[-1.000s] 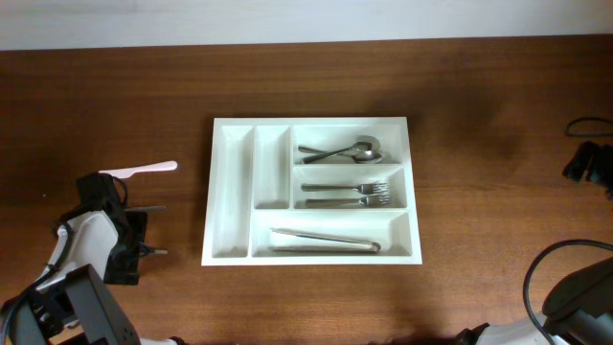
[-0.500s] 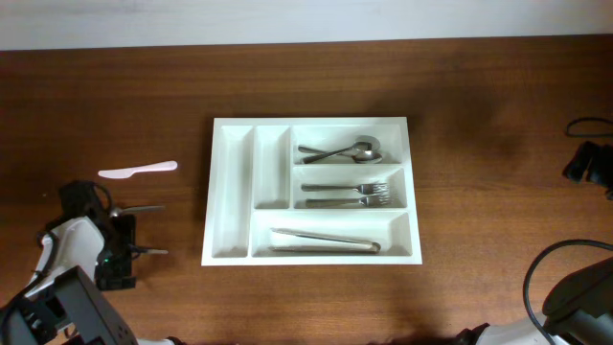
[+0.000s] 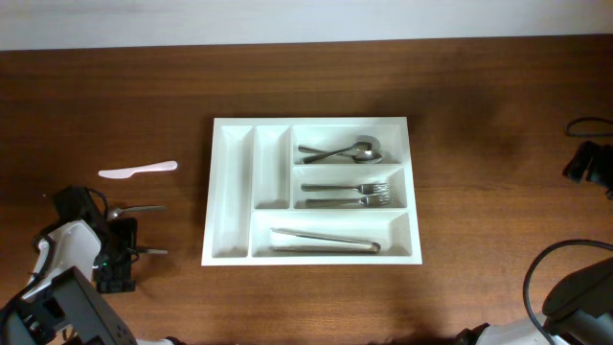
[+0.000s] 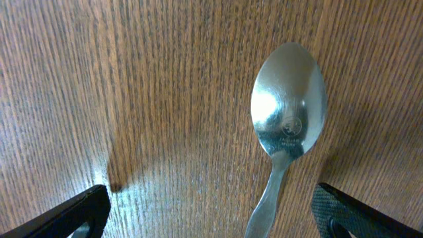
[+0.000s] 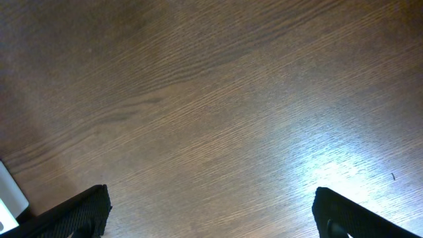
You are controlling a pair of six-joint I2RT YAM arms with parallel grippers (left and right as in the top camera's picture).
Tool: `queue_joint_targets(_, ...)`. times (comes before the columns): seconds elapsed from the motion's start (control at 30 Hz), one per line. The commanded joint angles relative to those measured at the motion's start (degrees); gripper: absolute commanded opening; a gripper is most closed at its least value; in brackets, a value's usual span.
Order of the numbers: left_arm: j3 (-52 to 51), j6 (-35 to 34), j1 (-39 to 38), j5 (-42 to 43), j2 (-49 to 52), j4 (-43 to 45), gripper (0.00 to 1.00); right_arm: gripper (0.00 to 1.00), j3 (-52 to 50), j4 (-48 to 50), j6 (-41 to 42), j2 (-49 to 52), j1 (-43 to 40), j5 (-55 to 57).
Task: Pack container
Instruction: 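Align the left gripper over the upper metal spoon and descend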
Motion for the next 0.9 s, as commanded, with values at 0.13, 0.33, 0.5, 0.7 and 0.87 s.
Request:
queue_joint_targets(0.13, -0.68, 0.92, 0.24, -1.66, 0.46, 0.61, 0.99, 0.99, -0.07, 0.02, 0.46, 0.52, -0.11, 0.31)
queue_joint_targets(0.33, -0.68, 0.90, 0.26, -3.19, 0.46, 1.73, 0.99, 0.99, -0.09, 0.02, 0.48, 0.52, -0.11, 0.31)
queue_joint_targets(0.5, -0.68, 0.92, 0.24, -1.81, 0.46, 1.92, 0.99, 0.99, -0.07, 0.02, 0.48, 0.52, -0.11, 0.31)
queue_joint_targets(0.7, -0.68, 0.92, 0.24, 1.62, 0.46, 2.80, 0.99, 0.99, -0.07, 0.02, 0.48, 0.52, -0.11, 0.31)
queue_joint_targets(0.87, -0.68, 0.92, 0.24, 1.97, 0.46, 2.80, 0.99, 0.99, -0.07, 0.02, 0.48, 0.52, -0.11, 0.31)
